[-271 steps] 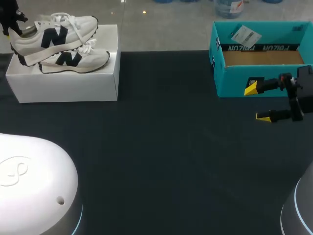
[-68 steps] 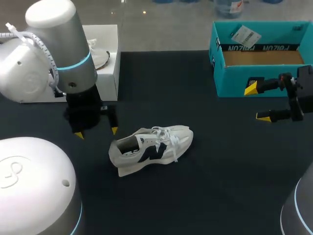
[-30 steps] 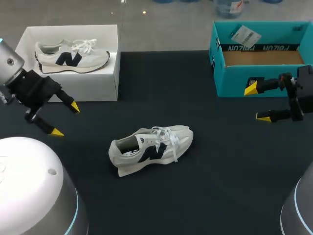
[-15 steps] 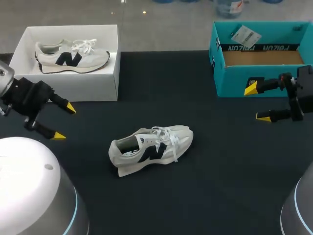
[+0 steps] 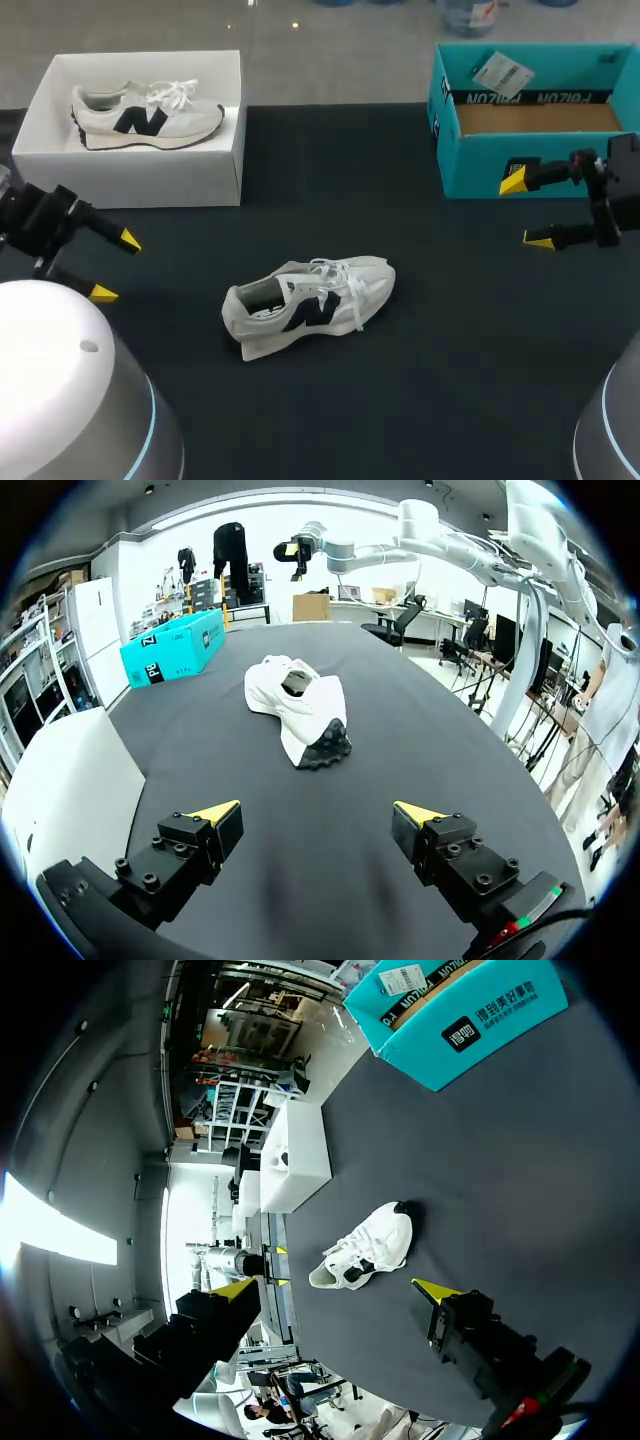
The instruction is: Take the shoe out of the shoebox, open the shoe tongue, remove and reinsert the insole, then place the shoe into the shoebox
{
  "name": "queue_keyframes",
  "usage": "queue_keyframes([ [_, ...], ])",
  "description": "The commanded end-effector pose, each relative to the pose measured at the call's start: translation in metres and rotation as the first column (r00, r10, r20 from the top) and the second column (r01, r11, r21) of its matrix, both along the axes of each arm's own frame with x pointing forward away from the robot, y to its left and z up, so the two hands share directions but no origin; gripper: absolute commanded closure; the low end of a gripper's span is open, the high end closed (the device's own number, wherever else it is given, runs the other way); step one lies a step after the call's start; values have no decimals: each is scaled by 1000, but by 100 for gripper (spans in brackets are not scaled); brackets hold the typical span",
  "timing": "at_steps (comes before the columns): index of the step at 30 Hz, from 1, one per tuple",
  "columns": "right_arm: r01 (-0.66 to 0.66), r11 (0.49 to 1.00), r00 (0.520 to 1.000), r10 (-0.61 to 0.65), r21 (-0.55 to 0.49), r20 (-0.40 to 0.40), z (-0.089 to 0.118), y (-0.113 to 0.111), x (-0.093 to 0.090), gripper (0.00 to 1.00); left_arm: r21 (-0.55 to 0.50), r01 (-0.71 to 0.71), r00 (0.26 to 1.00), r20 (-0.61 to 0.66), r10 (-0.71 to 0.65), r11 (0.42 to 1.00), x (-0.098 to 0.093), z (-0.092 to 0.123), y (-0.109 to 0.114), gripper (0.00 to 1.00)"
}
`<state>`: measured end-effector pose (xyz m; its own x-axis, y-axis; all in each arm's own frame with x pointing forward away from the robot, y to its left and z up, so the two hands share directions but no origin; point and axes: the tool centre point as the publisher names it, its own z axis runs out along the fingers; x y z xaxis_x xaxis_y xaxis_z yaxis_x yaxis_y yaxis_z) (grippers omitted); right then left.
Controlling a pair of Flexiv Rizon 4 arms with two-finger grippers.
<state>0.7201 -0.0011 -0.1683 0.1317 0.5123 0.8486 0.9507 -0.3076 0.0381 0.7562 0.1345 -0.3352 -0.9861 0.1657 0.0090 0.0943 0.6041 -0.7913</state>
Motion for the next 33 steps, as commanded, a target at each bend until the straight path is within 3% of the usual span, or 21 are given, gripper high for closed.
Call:
queue_keyframes([
  [1,3,1000,1000,-3,-4,-1,0,1,-1,0,-94,-25,999,-36,22,995,6,-15,5,0],
  [10,3,1000,1000,-3,-4,-1,0,1,-1,0,-175,-33,997,-74,21,984,2,-25,5,0],
  [33,3,1000,1000,-3,-4,-1,0,1,-1,0,-134,-69,996,-68,61,988,-1,-28,2,0],
])
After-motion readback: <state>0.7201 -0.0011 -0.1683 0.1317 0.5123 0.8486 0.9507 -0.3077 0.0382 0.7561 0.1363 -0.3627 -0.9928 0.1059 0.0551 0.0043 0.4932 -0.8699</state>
